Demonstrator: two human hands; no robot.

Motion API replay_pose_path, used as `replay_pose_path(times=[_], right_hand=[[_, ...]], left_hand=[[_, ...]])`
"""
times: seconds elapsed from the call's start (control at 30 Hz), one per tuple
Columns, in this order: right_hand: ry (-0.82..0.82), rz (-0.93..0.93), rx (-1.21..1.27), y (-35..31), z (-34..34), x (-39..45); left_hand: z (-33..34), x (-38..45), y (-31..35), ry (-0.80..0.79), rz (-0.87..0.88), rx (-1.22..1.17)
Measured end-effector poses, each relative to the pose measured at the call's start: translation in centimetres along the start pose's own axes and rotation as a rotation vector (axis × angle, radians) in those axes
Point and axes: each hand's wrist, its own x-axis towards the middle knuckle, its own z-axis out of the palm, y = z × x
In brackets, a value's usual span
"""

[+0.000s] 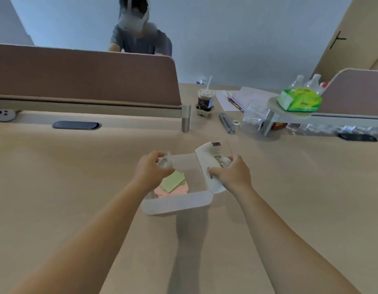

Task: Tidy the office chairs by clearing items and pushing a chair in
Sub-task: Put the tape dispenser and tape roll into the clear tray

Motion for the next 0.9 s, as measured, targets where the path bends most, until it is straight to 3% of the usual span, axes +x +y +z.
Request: replay_pose_path(times=[0.53,0.73,0.9], right_hand=[[-0.027,0.114,-0.719,-0.4,12.3,6.3],[-0.041,0.154,-0.738,0.9,13.2,6.8],[-0.031,-0.036,-0.712,-0.3,12.1,6.3]], left_hand=[[-1.2,8.7,-4.4,-0.162,0.057,-0.055],[0.0,9.1,-5.3,-0.205,0.074,-0.025],[0.5,8.8,-5.8,-0.222,0.071,0.028]])
